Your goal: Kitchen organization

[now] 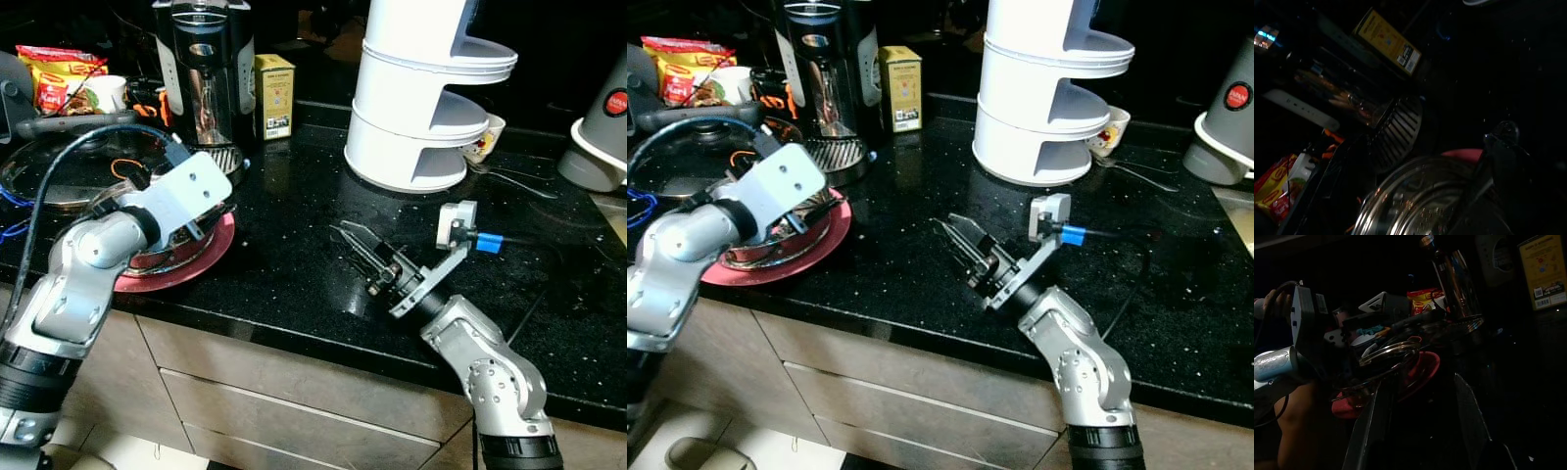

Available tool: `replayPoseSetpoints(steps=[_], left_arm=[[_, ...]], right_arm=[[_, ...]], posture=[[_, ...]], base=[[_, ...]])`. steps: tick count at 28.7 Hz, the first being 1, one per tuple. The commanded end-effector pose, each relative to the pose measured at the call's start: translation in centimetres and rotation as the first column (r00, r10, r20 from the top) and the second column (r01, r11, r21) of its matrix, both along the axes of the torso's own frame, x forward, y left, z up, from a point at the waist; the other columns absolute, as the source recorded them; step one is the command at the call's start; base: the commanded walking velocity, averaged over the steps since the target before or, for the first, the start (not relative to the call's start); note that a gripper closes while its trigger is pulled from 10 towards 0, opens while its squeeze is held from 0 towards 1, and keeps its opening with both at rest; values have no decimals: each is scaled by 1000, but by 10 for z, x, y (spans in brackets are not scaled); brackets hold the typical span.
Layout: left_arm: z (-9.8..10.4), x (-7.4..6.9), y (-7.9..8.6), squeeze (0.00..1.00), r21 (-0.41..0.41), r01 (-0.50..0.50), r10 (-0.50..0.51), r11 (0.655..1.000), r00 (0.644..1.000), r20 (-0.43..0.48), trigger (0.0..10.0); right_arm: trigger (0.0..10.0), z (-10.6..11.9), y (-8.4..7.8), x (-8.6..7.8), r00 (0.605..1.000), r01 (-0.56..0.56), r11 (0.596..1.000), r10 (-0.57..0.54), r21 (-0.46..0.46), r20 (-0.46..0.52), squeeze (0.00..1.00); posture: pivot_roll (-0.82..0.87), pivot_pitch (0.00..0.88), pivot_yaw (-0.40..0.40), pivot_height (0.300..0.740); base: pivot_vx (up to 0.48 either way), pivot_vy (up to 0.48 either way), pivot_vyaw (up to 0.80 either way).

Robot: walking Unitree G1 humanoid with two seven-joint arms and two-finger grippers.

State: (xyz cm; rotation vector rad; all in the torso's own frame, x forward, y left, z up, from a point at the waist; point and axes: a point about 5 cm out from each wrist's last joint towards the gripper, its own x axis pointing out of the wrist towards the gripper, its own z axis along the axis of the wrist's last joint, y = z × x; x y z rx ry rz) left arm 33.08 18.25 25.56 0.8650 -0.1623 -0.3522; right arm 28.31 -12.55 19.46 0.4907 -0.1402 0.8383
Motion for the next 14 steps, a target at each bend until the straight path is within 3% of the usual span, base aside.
replayPoseSetpoints(steps=[1,14], left_arm=[[-9,3,-8,0,13,29,-28,999,999,-26,10000],[-19,8,-15,0,-28,24,-25,999,999,-26,10000]], right_arm=[[10000,-1,-2,-3,1000,11,1000,-11,-14,-11,0],[10000,0,-5,-3,1000,13,1000,-13,-23,-14,0]], posture=[[-48,0,-50,740],[-57,0,-57,740]], base=[[0,0,0],[0,0,0]])
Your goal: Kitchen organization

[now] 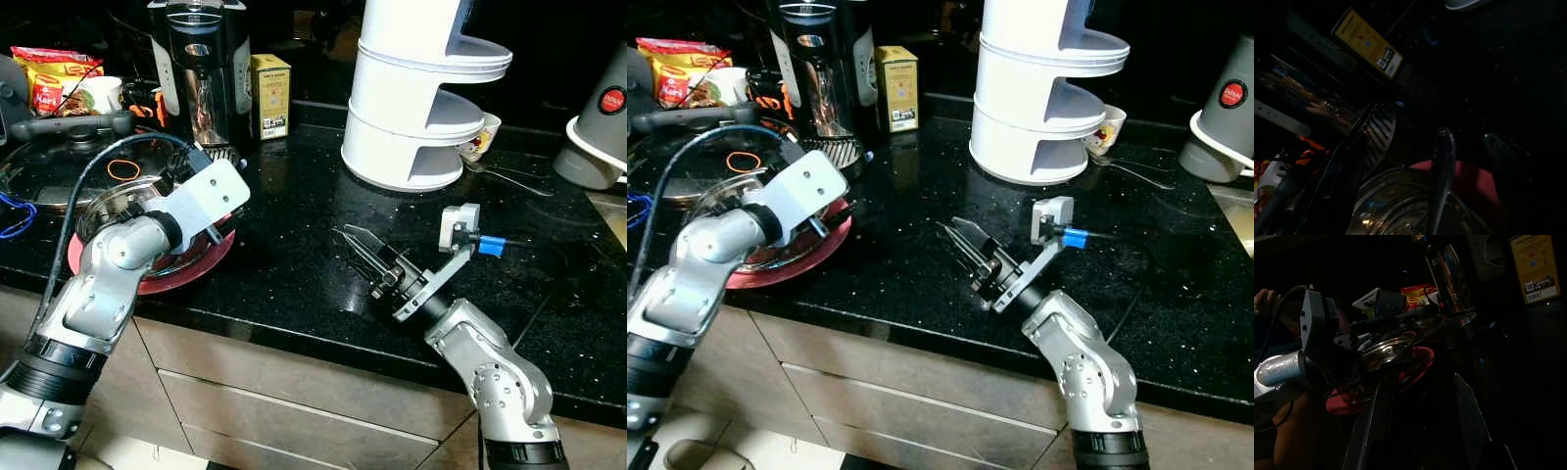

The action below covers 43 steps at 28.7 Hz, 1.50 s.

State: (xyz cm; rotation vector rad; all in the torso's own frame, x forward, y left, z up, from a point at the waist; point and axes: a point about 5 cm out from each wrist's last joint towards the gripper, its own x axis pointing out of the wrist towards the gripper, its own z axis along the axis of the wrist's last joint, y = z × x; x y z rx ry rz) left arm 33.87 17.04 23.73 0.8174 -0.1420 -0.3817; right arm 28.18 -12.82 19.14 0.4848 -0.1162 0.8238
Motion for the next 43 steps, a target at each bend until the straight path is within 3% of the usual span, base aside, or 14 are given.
replayPoseSetpoints(steps=[1,6,17,18,20,21,22,34,43], left_arm=[[1,0,-5,0,6,8,-8,1000,1000,24,10000],[7,0,-7,0,-21,-2,3,1000,998,55,10000],[-12,7,9,0,-110,-126,120,986,991,-53,10000],[-13,8,10,0,-116,-133,127,984,990,-58,8706],[-13,8,10,0,-120,-137,130,983,990,-61,8706],[-14,8,11,0,-124,-140,133,982,989,-65,3882],[-15,8,11,0,-127,-143,135,982,988,-69,275],[-12,7,8,0,-165,-152,144,975,988,-56,0],[24,0,9,0,-260,-197,246,945,954,172,0]], right_arm=[[10000,3,-2,-2,1000,3,1000,-3,-9,7,0],[10000,3,-1,-1,1000,1,1000,-1,-11,8,0],[10000,3,-1,-1,1000,-4,1000,5,-15,7,0],[10000,3,-1,-1,1000,-4,1000,4,-16,7,0],[10000,3,-1,-1,1000,-4,1000,4,-16,7,0],[10000,3,-1,-1,1000,-3,1000,4,-16,8,0],[10000,3,-1,-1,1000,-3,1000,3,-16,8,0],[10000,3,-1,-1,1000,7,1000,-7,-14,7,0],[10000,3,0,1,1000,9,1000,-8,-9,7,0]], posture=[[-55,0,-60,740],[-52,0,-62,740],[-52,0,-62,740],[-52,0,-61,740],[-52,0,-61,740],[-53,0,-61,740],[-53,0,-60,740],[-48,0,-57,740],[-42,0,-65,740]], base=[[0,0,0],[0,0,0],[0,0,0],[0,0,0],[0,0,0],[0,0,0],[0,0,0],[0,0,0],[0,0,0]])
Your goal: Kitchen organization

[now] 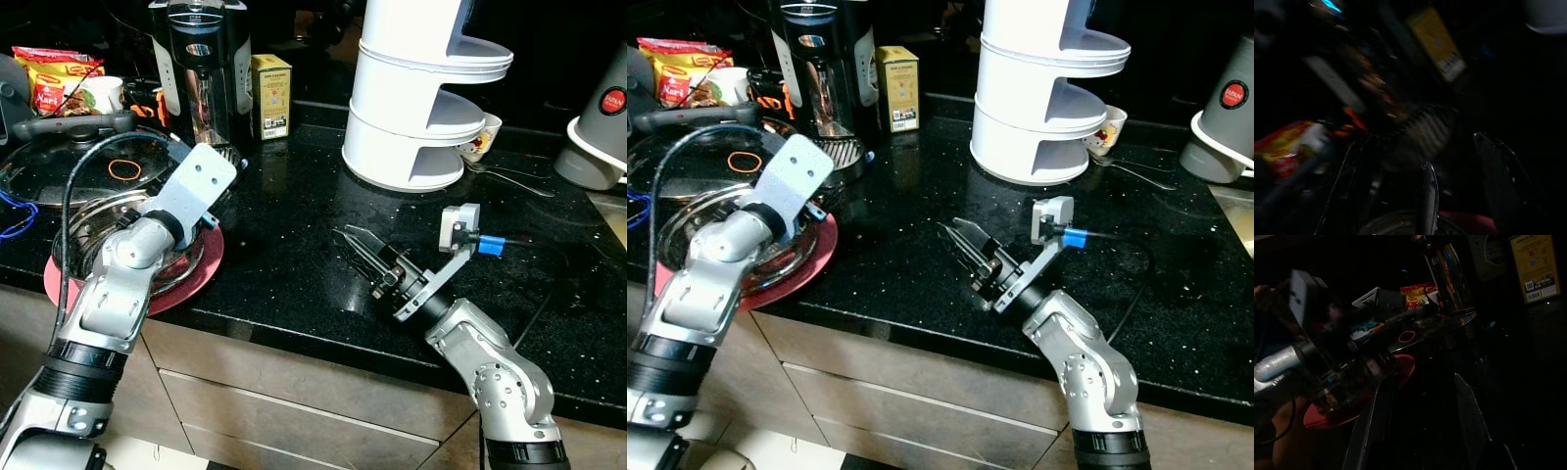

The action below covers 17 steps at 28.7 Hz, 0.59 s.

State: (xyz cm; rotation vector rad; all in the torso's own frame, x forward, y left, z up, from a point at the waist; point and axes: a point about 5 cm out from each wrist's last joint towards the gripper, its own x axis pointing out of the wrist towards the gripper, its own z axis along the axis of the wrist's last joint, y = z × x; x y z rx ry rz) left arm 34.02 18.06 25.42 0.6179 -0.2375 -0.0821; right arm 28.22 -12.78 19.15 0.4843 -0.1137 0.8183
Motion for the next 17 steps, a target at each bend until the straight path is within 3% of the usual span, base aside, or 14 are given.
replayPoseSetpoints(steps=[1,4,6,17], left_arm=[[14,-3,1,0,-10,-14,15,1000,997,80,0],[36,-7,6,0,-49,-30,38,998,983,180,0],[40,-7,8,0,-55,-33,42,998,981,190,0],[17,-4,6,0,-56,-44,50,997,992,115,0]], right_arm=[[10000,3,0,1,1000,5,1000,-5,-6,11,0],[10000,3,-1,2,1000,19,1000,-19,1,10,0],[10000,3,-1,3,1000,27,1000,-27,4,9,0],[10000,3,0,5,999,37,999,-37,3,11,0]], posture=[[-42,0,-65,740],[-38,0,-66,740],[-35,0,-64,740],[-39,0,-63,740]], base=[[0,0,0],[0,0,0],[0,0,0],[0,0,0]])
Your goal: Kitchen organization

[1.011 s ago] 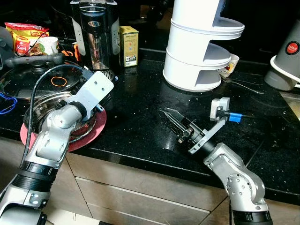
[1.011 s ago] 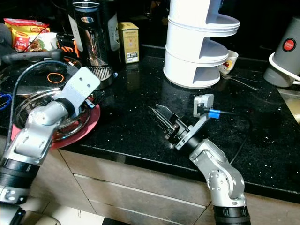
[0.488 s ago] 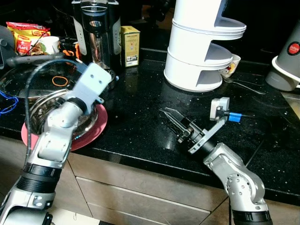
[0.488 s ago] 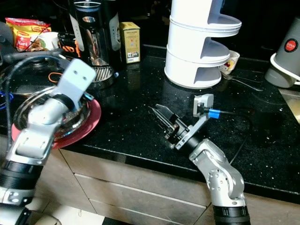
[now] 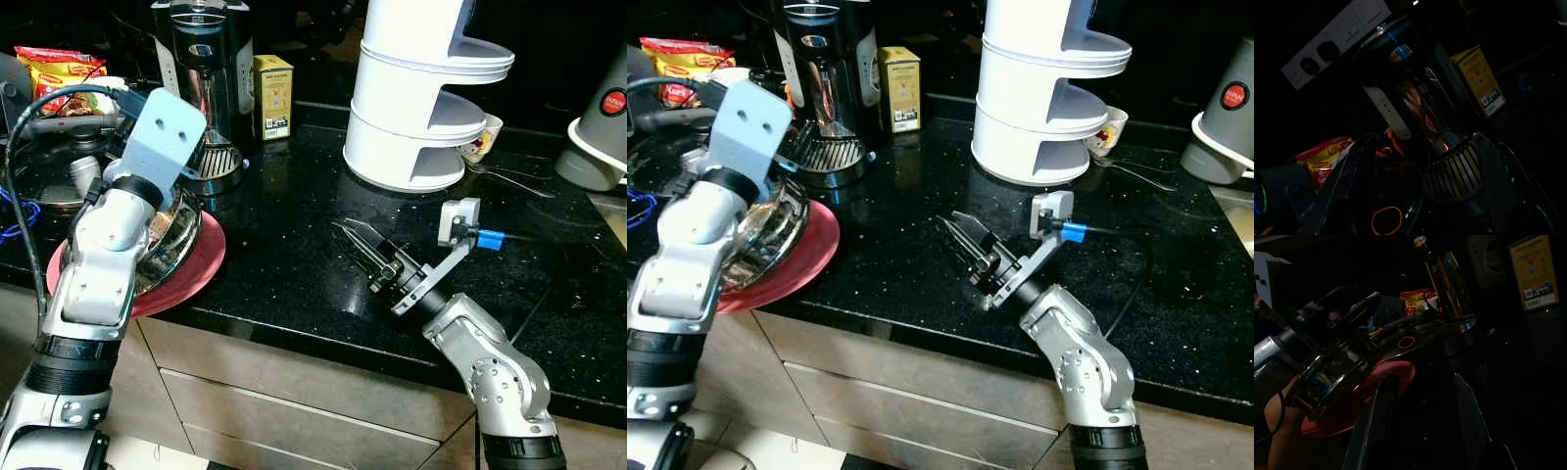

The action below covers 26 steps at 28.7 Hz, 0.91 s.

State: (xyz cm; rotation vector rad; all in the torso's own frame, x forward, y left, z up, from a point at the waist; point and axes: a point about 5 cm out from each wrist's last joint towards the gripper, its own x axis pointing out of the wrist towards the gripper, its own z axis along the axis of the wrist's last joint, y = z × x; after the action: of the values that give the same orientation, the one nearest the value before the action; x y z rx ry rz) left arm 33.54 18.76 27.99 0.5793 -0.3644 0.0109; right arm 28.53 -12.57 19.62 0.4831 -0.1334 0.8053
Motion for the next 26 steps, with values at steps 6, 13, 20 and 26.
replayPoseSetpoints(steps=[6,13,20,26], left_arm=[[-23,5,4,0,-5,-28,28,1000,995,-92,10000],[-32,5,12,949,-15,-66,64,998,991,-114,10000],[-32,5,16,1000,-18,-99,96,995,990,-104,10000],[-17,3,19,0,-97,-54,50,994,998,-44,10000]], right_arm=[[10000,-2,-3,1,1000,24,1000,-24,-7,-3,0],[10000,-2,-3,1,1000,26,1000,-26,-14,-6,0],[10000,-3,-3,1,1000,29,999,-30,-22,-4,0],[10000,-2,-3,1,1000,30,999,-30,-25,-3,0]], posture=[[-37,0,-67,740],[-39,0,-68,740],[-41,0,-71,740],[-44,0,-73,740]], base=[[0,0,0],[0,0,0],[0,0,0],[0,0,0]])
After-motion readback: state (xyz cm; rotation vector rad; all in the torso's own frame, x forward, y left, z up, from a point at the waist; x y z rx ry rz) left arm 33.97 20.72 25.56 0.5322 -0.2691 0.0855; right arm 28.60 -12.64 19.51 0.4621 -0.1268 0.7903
